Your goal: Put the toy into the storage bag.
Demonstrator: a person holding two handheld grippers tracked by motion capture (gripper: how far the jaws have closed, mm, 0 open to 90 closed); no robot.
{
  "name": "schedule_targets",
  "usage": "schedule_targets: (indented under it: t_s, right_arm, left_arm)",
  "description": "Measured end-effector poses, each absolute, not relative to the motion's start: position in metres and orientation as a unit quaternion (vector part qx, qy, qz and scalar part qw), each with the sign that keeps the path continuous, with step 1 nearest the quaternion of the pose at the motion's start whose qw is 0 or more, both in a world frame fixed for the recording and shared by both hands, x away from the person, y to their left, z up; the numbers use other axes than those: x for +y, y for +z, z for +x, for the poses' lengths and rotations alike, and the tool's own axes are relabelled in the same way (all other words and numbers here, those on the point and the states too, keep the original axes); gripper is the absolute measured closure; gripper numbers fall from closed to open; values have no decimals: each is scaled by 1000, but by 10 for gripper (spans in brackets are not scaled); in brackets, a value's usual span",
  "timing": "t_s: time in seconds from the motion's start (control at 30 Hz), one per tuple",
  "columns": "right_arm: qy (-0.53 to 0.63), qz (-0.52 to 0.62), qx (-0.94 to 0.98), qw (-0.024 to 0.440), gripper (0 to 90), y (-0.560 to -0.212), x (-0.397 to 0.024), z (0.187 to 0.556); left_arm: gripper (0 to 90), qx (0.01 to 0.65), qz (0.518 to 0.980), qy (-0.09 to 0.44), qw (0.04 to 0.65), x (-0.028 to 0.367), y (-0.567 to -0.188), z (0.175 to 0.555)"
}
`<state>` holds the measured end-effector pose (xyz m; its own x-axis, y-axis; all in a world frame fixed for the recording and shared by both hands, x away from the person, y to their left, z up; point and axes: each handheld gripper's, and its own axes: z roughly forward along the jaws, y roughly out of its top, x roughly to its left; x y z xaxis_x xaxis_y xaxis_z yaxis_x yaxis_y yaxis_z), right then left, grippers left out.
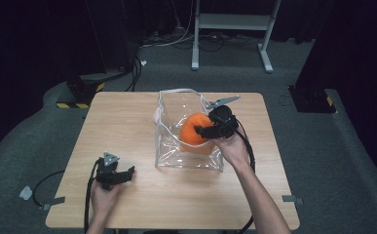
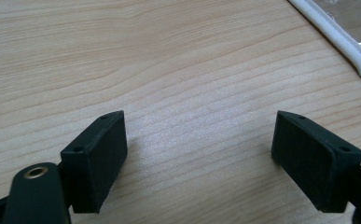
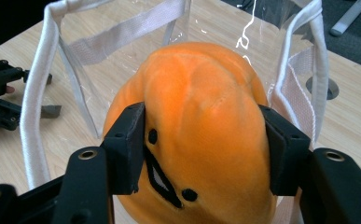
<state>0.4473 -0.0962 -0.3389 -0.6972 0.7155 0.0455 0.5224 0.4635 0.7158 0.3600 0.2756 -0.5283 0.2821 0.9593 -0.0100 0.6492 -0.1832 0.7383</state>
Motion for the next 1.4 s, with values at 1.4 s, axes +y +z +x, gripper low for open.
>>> schedule_targets:
  t_s: [1.4]
  right_arm:
    - [438, 375, 807, 128, 368, -337, -129, 436]
  left_arm:
    - [184, 550, 732, 238, 325, 276, -528, 360]
